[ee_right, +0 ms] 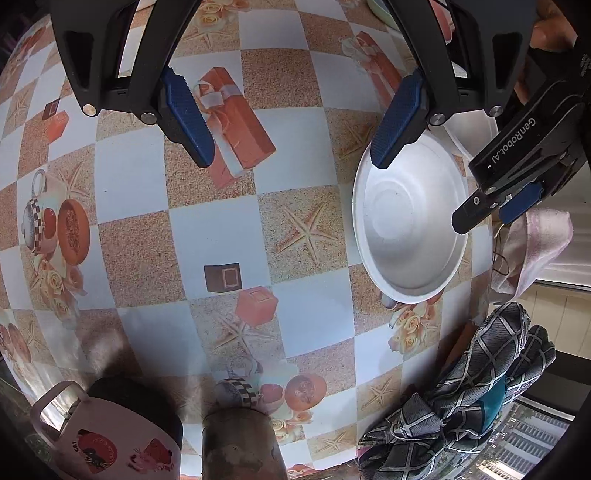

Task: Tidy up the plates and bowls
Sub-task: 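Move both grippers to the rim of a second white bowl, then close both grippers on the second white bowl rim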

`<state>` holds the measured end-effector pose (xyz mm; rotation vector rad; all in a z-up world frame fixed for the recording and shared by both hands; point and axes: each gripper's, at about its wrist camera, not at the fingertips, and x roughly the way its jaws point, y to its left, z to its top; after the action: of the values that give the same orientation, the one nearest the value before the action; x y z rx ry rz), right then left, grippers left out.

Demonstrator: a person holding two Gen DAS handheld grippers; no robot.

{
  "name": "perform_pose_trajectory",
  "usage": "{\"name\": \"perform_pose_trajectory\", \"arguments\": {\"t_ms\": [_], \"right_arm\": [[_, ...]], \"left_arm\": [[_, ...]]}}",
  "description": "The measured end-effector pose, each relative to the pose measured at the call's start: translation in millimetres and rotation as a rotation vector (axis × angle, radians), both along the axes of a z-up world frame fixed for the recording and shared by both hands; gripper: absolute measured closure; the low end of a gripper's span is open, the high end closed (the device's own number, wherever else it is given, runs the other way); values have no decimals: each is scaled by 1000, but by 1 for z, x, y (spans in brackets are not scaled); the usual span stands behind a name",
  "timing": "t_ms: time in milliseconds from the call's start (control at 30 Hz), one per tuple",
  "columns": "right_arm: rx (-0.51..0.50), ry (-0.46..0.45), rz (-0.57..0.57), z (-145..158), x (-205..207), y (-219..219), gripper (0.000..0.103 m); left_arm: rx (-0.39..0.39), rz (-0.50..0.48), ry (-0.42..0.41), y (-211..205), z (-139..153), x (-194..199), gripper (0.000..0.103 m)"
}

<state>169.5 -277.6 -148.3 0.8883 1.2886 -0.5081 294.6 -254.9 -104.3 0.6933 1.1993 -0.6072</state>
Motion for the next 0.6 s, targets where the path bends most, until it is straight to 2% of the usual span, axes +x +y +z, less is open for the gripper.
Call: {"name": "perform_pose_trajectory", "arguments": {"t_ms": [300,367,400,433,467,500,533,567,600], "right_arm": [[36,-35,12,-18,24,-7,16],[37,-33,30,-22,29,-7,28],[41,-29,41,-24,31,-6,31],[47,-24,49,-26,32,-6,43],[62,-24,52,-29,33,-5,53],[87,-37,44,-31,33,-6,54],[93,-46,39,-31,32,-7,56],[92,-46,44,-31,32,-7,68],[100,-48,53,-31,33,-6,72]], "left_arm": [[83,-64,7,-18,-29,2,28],[94,-56,33,-19,-35,3,31],[94,-51,46,-20,-36,3,39],[95,-49,65,-21,-38,3,44],[91,-48,87,-22,-39,2,54],[89,-54,106,-24,-40,-1,63],[91,-60,118,-26,-41,-3,65],[88,-65,121,-28,-41,-7,66],[89,-71,119,-30,-40,-10,68]]}}
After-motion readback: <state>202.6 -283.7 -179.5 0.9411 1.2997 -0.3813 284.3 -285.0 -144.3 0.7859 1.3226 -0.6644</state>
